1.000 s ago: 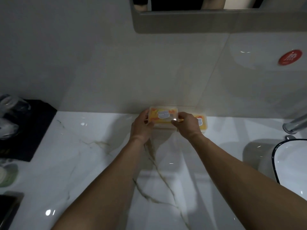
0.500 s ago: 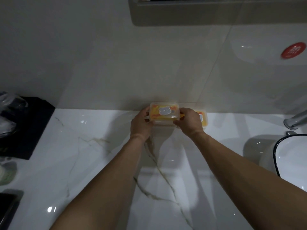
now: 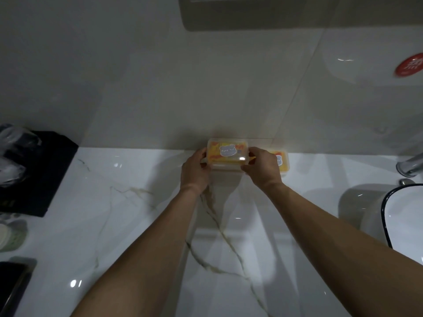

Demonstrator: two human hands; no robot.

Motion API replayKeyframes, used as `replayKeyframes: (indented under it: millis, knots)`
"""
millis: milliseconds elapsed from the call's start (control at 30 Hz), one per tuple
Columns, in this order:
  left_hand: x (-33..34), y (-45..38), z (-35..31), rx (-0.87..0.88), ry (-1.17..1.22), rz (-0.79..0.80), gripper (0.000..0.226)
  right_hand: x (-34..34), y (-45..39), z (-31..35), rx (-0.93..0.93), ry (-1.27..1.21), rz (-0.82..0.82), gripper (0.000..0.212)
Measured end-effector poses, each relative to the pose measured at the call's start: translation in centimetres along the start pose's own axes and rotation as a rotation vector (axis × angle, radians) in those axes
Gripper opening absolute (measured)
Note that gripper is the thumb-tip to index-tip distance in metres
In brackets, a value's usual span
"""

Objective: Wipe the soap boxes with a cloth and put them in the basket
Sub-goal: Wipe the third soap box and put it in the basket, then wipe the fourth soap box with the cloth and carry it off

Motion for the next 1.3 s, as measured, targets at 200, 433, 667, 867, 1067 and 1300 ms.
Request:
replayKeyframes:
  millis: [200,433,667,867,1067,1300]
  knots:
    - [-0.1,-0.1,-0.1,-0.032,-0.043,0.033,0.039,0.1,0.2,0.2,0.008,0.017,0.007,0.044]
    - [-1.9,1.0,-3.0,0.033,-0.58,-0.016,0.053,-2.8,1.5,1.1,0.061,0.125,-0.001,0.052]
    - [-3.1,6.7,-10.7,0.276,-0.708,-0.194,0.054,-10.3,7.5,3.4,-0.037,0.204,-0.109,0.062]
    - [-4.2,13.3,-16.7,0.301,-0.656,-0.263,0.053,-17.1,14.1,5.0,-0.109,0.109,-0.228,0.064]
    - [-5.3,18.8,-20.6,0.304,-0.571,-0.29,0.054,-21.8,20.2,4.8,-0.121,0.04,-0.342,0.061]
    - [-4.9,23.0,-24.6,0.405,-0.437,-0.271,0.055,-25.2,25.7,4.2,-0.056,0.0,-0.453,0.06]
Point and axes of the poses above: each hand's wrist, its own y-axis away from the middle knuckle, its own x-axis out of the palm, z = x × y, the point moved 4 cm from there along -y, towards the middle knuckle, and after that the axes turned 13 degrees about -y, right-handed, at the moved point
